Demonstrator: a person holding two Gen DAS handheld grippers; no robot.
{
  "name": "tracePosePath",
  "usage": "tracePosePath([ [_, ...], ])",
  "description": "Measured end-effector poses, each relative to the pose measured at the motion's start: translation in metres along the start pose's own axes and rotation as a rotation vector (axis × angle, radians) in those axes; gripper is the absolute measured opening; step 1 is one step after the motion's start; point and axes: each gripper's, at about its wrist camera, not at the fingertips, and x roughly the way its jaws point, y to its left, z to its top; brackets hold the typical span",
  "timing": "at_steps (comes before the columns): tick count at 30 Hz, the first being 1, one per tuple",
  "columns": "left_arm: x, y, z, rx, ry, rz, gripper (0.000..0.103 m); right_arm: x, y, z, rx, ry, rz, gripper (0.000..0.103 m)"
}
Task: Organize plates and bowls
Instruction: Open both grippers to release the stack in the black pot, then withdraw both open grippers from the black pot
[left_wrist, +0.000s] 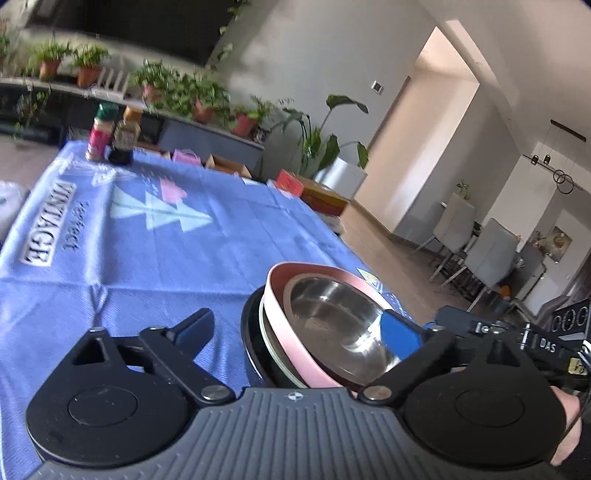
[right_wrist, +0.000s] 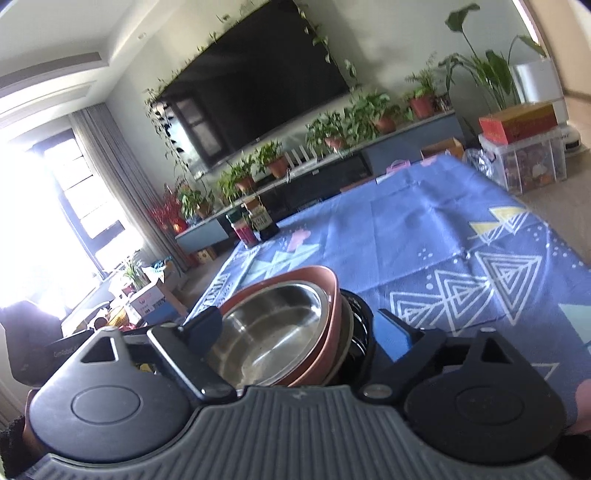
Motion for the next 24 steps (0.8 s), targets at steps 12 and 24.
tracePosePath([
  [12,-0.032,-0.025,-0.022,0.145,-0.112,0.075,0.103,-0.013,0.014,-0.022,-0.097,-0.005,0.026,0.103],
  [24,-0.033,-0.036,-0.043,0.200,-0.099,0.275,0.103,-0.008,0.027,-0.041,-0.192,0.072,-0.125,0.103],
])
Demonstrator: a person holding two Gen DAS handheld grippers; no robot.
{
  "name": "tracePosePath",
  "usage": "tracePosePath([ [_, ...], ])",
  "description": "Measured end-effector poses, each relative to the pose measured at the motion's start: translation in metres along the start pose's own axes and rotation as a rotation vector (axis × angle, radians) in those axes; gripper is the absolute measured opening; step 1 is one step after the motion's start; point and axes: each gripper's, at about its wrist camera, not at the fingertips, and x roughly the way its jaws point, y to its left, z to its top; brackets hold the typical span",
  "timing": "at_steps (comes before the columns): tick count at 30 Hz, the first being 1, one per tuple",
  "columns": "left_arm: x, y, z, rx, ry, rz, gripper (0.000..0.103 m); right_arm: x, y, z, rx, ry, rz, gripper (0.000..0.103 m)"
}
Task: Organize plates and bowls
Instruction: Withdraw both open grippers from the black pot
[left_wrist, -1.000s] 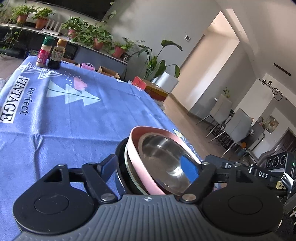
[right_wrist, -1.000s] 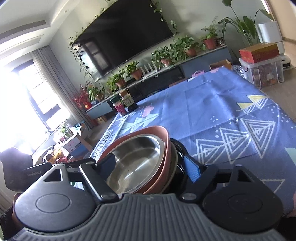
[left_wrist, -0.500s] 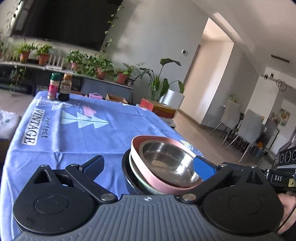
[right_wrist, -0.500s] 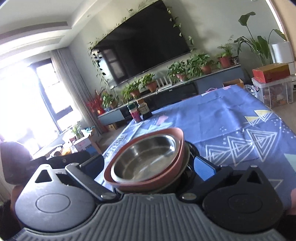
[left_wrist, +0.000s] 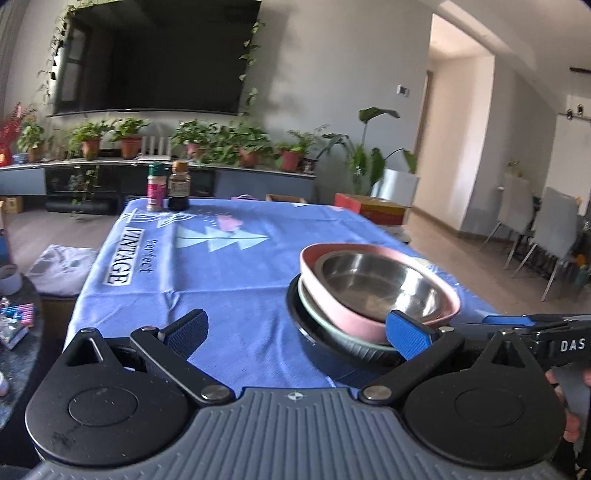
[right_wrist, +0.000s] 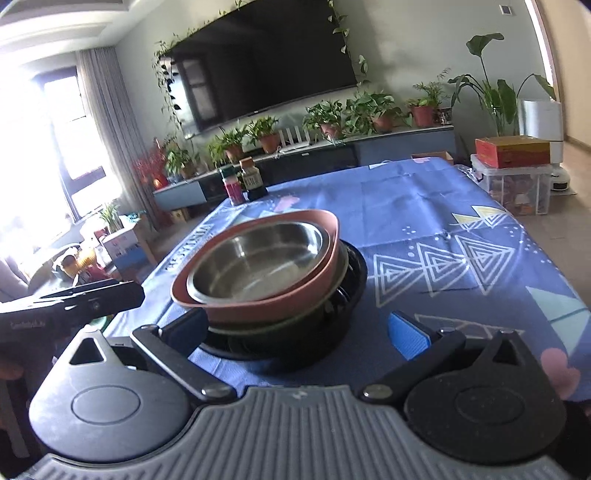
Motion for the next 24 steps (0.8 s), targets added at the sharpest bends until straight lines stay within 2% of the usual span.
tracePosePath([
  [11,-0.004,-0.005,-0.011,-0.025,0.018,-0.039,0.103,-0.001,0.004,-0.009,0.006,0.008,0.007,0.103],
  [24,-0.002,-0.012,-0.015,-0.012,0.025,-0.038,0.103,-0.003,0.000,-0.012,0.022,0.007,0.006,0.103],
])
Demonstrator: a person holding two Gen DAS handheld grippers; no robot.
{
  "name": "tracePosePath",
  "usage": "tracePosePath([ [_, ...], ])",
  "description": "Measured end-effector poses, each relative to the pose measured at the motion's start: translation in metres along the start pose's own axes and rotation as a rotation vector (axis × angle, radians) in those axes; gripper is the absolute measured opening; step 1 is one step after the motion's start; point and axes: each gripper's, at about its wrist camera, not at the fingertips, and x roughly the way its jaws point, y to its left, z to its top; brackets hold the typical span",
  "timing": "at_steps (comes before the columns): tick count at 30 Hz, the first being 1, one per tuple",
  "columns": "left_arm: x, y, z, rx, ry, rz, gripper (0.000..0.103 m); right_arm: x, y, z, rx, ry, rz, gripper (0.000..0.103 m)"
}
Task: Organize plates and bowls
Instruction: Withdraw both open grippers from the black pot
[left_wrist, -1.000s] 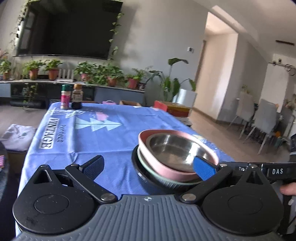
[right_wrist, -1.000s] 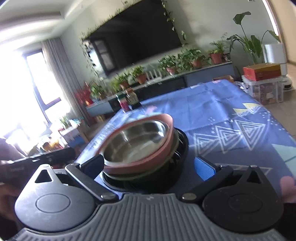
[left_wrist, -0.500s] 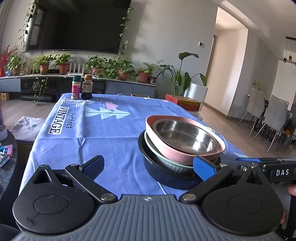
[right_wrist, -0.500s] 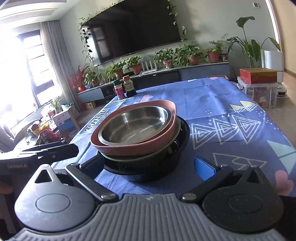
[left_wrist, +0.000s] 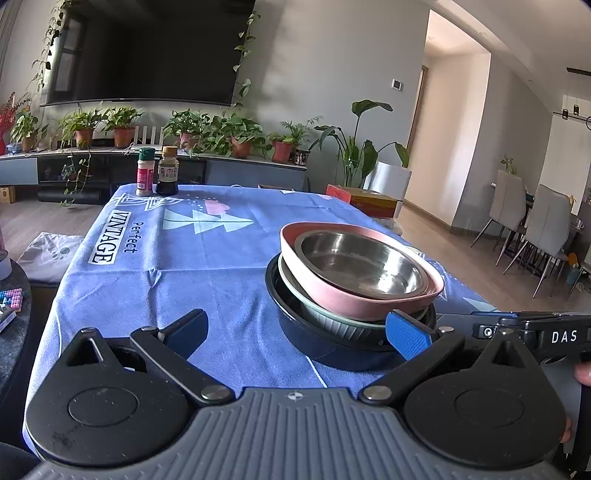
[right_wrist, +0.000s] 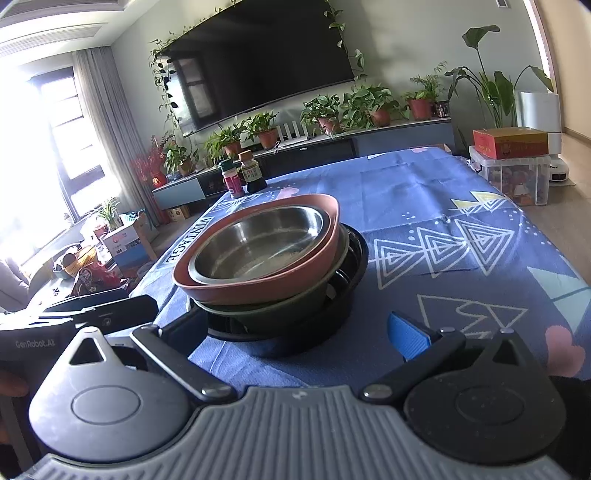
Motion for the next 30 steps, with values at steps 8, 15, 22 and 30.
tracePosePath([
  [8,0.0006,-0.0006,-0.0011,-0.001,0.005,-0.004,0.103,-0.0006,-0.0004,-0.0011,-0.002,-0.003,0.004,0.103],
  [15,0.0015,-0.0008,-0.0014,-0.001,0.008,-0.010,0.103,-0.0014,-0.0006,-0.0008,-0.002,-0.006,0.008,0.103],
  [22,0.0004,-0.0019,-0.0019,0.003,0.005,-0.018,0.103,-0.0016,0.0001,-0.0006,-0.003,-0.007,0.009,0.103],
  [30,0.0002,-0.0021,-0.0023,0.000,0.006,-0.017,0.103,-0.0017,0.0007,-0.0003,-0.004,-0.006,0.010,0.103],
])
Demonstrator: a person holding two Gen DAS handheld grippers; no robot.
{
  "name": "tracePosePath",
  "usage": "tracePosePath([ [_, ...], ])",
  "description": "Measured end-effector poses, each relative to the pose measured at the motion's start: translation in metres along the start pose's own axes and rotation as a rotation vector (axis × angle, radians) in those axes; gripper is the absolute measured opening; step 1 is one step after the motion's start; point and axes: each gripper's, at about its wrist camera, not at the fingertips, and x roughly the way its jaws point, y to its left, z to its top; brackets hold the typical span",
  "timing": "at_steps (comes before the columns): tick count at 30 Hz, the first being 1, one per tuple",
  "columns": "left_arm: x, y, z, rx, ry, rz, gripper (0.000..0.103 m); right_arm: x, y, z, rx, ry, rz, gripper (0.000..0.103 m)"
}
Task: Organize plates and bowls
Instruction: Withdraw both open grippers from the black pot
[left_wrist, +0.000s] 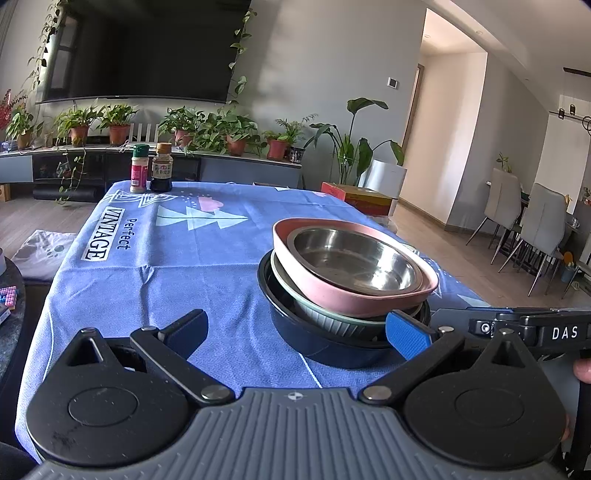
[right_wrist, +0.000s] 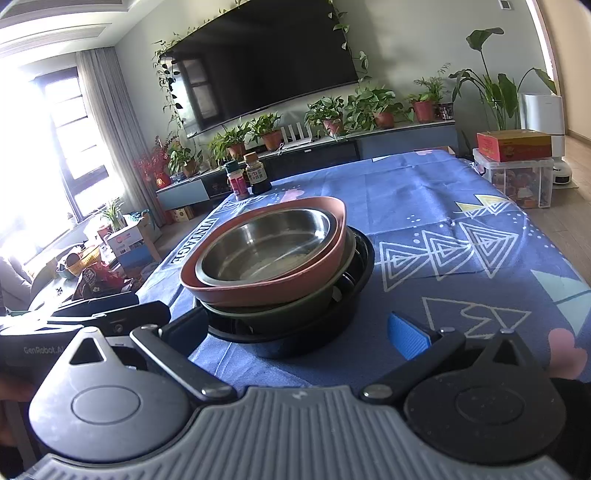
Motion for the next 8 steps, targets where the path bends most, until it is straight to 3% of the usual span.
tracePosePath([
  [8,0.0022,-0.0014,-0.0006,-0.003,0.005,-0.010,0.103,0.0004,0.0016,0.0004,0.001,0.003,0.001,0.103],
])
